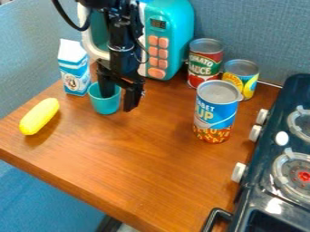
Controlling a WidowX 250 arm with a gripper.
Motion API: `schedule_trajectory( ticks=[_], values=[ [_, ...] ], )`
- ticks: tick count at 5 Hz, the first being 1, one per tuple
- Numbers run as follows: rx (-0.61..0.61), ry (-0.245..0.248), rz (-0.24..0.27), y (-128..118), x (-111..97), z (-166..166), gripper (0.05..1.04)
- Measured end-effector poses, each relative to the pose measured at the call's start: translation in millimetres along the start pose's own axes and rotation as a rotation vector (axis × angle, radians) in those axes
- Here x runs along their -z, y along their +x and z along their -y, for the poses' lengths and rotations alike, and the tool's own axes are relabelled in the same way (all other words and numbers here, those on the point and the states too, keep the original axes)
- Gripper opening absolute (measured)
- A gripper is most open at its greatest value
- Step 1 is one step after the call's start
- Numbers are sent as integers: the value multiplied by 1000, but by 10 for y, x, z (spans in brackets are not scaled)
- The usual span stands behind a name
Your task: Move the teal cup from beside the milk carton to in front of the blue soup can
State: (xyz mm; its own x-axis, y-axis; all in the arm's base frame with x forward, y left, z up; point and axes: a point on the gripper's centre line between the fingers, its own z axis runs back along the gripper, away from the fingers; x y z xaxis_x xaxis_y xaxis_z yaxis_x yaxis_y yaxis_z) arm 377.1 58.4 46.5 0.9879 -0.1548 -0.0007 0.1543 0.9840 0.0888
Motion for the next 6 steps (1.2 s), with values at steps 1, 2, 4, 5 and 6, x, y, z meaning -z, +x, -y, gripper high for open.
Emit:
schedule_trajectory(
  ticks=[1,2,4,5,6],
  values=[
    [-17,12,3,19,-12,-25,684],
    [-17,12,0,11,-18,-29,389],
    [-15,8,-14,-16,-31,-84,86],
    [-30,4,-23,-61,-38,-130,82],
    [-28,41,55,-155,-499,-82,82]
  ],
)
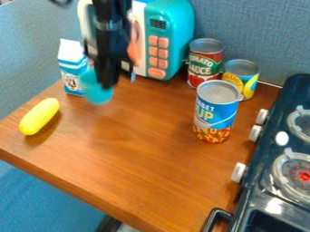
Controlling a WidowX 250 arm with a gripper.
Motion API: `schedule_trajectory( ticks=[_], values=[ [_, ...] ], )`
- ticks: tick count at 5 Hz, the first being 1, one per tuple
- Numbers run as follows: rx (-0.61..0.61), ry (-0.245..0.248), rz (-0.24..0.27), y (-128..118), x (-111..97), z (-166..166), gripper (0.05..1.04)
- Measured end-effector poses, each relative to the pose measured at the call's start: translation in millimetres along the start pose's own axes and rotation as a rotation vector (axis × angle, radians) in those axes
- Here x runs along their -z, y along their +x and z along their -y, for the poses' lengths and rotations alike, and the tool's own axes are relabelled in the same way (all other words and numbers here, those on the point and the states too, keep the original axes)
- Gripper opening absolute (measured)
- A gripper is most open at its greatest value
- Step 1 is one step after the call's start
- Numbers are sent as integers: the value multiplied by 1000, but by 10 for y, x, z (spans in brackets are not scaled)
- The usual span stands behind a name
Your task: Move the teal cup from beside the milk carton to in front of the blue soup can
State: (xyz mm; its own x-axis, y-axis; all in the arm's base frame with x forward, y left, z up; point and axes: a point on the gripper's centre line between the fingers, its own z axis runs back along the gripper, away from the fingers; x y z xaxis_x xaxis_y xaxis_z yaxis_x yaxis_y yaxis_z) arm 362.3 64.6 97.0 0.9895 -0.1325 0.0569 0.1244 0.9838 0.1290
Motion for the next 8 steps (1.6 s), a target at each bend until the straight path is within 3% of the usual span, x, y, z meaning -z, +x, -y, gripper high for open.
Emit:
schedule_trajectory(
  ticks=[1,2,3,4,5,6,8],
  values=[
    [54,4,46,-245,-450,392,82],
    [72,-43,-7,-631,-530,704,82],
    [132,-87,-101,-938,-405,1017,82],
    [195,-96,-174,-1193,-211,1200,82],
    [239,-198,-161,-1181,0,1437,82],
    [253,-250,-163,-1044,169,1552,82],
    [350,-236,-76,-562,209,1841,82]
  ],
)
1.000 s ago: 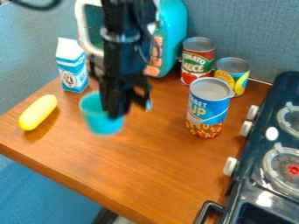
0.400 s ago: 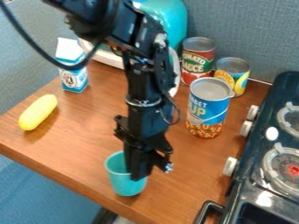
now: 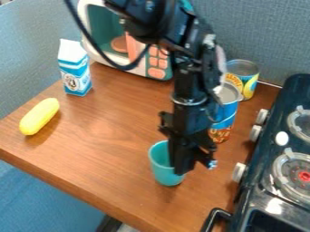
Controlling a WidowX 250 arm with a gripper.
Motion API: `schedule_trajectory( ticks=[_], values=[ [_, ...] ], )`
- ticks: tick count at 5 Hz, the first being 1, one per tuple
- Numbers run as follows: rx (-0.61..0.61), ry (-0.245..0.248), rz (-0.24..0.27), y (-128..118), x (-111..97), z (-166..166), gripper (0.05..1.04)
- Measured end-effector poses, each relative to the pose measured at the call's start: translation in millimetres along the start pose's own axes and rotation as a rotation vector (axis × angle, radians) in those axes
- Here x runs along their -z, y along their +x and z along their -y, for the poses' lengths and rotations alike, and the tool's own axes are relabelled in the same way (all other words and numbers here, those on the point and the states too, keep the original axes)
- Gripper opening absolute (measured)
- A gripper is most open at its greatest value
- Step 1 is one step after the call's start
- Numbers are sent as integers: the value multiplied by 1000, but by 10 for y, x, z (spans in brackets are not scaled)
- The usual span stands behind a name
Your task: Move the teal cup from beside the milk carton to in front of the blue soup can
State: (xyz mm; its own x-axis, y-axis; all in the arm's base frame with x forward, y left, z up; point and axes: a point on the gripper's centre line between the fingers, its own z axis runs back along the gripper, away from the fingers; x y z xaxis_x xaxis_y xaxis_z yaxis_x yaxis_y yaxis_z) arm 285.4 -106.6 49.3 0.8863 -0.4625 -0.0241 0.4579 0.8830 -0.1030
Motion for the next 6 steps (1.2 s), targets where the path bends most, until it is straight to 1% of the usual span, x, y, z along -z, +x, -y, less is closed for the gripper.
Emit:
schedule_trajectory(
  ticks=[1,2,3,4,5,6],
  values=[
    [42,20,7,159,37,70,82],
    [33,12,23,186,51,92,102],
    [-10,46,-17,97,76,43,280],
    [-44,85,72,84,-310,33,564],
    [-54,103,222,55,-816,27,869],
    [-105,147,261,-55,-1136,-91,1012]
  ],
)
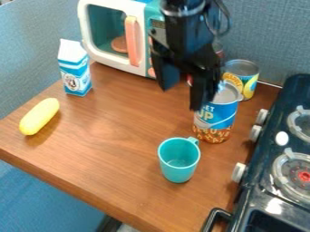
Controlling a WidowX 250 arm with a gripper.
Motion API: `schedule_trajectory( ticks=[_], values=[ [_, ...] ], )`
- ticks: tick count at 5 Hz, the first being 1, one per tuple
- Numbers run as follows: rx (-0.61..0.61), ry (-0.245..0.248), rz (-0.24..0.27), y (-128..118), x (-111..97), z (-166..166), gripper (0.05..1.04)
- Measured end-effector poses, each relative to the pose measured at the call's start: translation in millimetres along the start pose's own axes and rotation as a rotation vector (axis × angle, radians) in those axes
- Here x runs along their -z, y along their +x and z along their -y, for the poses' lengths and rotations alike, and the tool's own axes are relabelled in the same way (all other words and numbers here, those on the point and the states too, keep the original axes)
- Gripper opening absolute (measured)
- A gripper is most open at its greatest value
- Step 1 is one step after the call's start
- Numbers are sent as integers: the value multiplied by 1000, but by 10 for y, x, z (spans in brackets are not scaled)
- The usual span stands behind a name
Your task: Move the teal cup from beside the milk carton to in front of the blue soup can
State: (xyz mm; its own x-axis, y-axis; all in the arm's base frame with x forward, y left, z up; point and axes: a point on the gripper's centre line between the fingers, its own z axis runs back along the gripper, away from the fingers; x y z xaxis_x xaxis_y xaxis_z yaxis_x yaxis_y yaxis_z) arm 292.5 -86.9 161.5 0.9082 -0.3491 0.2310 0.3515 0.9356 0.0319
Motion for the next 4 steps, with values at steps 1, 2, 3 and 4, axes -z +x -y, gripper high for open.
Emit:
schedule_trajectory(
  ticks=[1,2,3,4],
  values=[
    [-125,94,-117,-199,-69,-390,1009],
    [-245,144,-196,-389,-28,-826,1007],
    [-349,184,-229,-651,-28,-1274,1007],
    [-366,180,-214,-832,-34,-1721,1007]
  ],
)
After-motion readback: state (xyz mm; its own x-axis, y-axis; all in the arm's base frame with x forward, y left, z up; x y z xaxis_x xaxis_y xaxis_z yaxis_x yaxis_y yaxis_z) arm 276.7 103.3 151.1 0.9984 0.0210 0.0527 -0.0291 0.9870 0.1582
